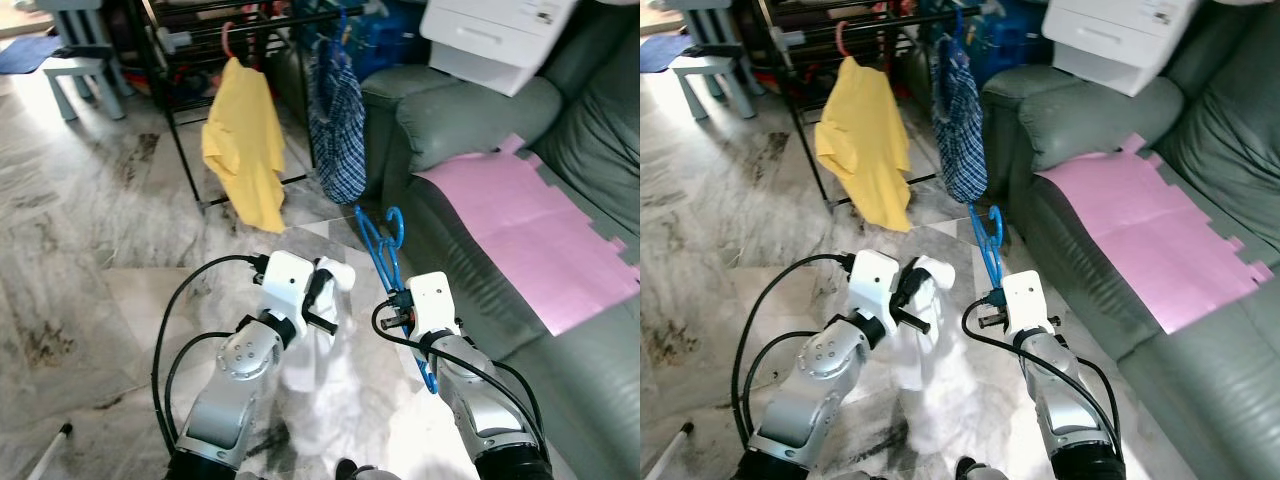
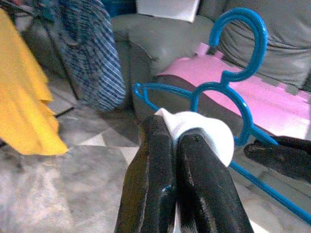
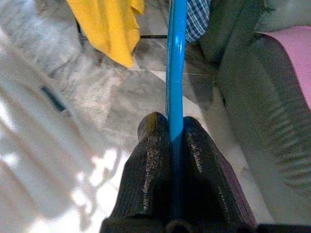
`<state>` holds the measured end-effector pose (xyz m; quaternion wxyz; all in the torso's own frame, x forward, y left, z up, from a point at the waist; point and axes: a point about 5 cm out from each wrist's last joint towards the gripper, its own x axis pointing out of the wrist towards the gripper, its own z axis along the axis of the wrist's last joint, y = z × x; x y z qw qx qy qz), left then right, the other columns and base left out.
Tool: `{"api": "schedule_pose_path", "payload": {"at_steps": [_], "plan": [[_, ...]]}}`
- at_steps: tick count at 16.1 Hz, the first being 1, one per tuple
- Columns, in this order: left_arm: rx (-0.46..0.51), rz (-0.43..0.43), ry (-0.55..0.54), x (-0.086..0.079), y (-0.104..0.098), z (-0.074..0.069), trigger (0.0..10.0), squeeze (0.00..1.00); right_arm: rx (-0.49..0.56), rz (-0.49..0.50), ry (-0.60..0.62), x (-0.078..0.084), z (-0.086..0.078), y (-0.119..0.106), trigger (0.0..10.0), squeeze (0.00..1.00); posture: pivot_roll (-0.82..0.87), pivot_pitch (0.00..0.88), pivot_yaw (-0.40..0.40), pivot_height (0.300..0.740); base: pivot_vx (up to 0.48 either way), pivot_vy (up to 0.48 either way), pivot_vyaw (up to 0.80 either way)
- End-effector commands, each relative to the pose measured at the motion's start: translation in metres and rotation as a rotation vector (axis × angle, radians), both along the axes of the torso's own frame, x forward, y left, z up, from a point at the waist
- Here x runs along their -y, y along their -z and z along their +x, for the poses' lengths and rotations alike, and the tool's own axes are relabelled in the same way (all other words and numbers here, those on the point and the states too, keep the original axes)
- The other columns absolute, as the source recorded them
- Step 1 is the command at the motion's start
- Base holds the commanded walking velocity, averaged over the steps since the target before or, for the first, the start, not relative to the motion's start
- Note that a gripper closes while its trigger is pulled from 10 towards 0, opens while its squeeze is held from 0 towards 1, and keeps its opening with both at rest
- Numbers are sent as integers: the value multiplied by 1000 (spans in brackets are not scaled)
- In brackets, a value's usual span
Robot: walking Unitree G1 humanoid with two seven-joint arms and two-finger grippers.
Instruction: Hang hanger
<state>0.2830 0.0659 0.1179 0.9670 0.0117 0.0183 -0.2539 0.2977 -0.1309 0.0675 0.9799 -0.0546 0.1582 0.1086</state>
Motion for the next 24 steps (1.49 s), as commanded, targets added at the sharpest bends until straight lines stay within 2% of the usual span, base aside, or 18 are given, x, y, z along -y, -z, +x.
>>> {"api": "schedule_pose_path", "payload": {"at_steps": [1, 3, 4, 5, 6, 7, 8, 9, 11, 14, 15, 17, 18, 20, 24], "plan": [[83, -13, -8, -1, -13, 0, 10000, 0, 23, 3, 1, 0, 2, -5, 10000, 0, -47, 119, -30, 740, 0, 0, 0], [165, -5, -16, -11, -28, 9, 10000, 0, 13, 0, -13, 0, -1, -4, 10000, 0, -51, 121, -37, 740, 0, 0, 0], [240, 75, 22, -13, -35, 11, 10000, 0, -13, -22, -50, 0, -4, 0, 10000, 0, -48, 119, -39, 740, 0, 0, 0], [305, 218, 30, -26, -40, 21, 10000, 0, -30, -68, -92, 7, -5, 4, 10000, 0, -40, 120, -37, 740, 0, 0, 0], [322, 296, 13, -36, -41, 28, 10000, 0, -37, -87, -98, 15, -3, 4, 10000, 0, -38, 121, -35, 740, 0, 0, 0], [368, 453, -1, -48, -40, 36, 10000, 0, -30, -116, -94, 25, 2, 0, 10000, 0, -38, 122, -32, 740, 0, 0, 0], [390, 518, -1, -53, -40, 38, 10000, 0, -26, -123, -93, 29, 4, -2, 10000, 0, -38, 122, -32, 740, 0, 0, 0], [417, 625, -12, -65, -39, 44, 10000, 0, -15, -139, -99, 37, 8, -8, 10000, 0, -41, 121, -27, 740, 0, 0, 0], [536, 895, 53, -73, -37, 47, 10000, 0, -7, -166, -130, 46, 12, -16, 10000, 0, -41, 120, -22, 740, 0, 0, 0], [528, 923, 52, -80, -33, 51, 10000, 0, -28, -127, -244, 42, 4, -22, 10000, 0, -44, 122, -16, 740, 0, 0, 0], [523, 950, 60, -82, -28, 53, 10000, 0, -37, -117, -340, 41, -4, -25, 10000, 0, -44, 123, -13, 740, 0, 0, 0], [519, 953, 88, -83, -23, 53, 10000, 0, -64, -93, -467, 49, -15, -30, 10000, 0, -51, 128, -5, 740, 0, 0, 0], [511, 940, 102, -82, -21, 52, 10000, 0, -69, -82, -485, 51, -17, -32, 10000, 0, -51, 128, -4, 740, 0, 0, 0], [528, 940, 156, -80, -17, 49, 10000, 0, -131, -97, -629, 63, -32, -37, 10000, 0, -52, 133, 1, 740, 0, 0, 0], [517, 941, 176, -85, -12, 49, 10000, 0, -205, -106, -750, 75, -46, -43, 10000, 0, -48, 137, 11, 740, 0, 0, 0]]}}
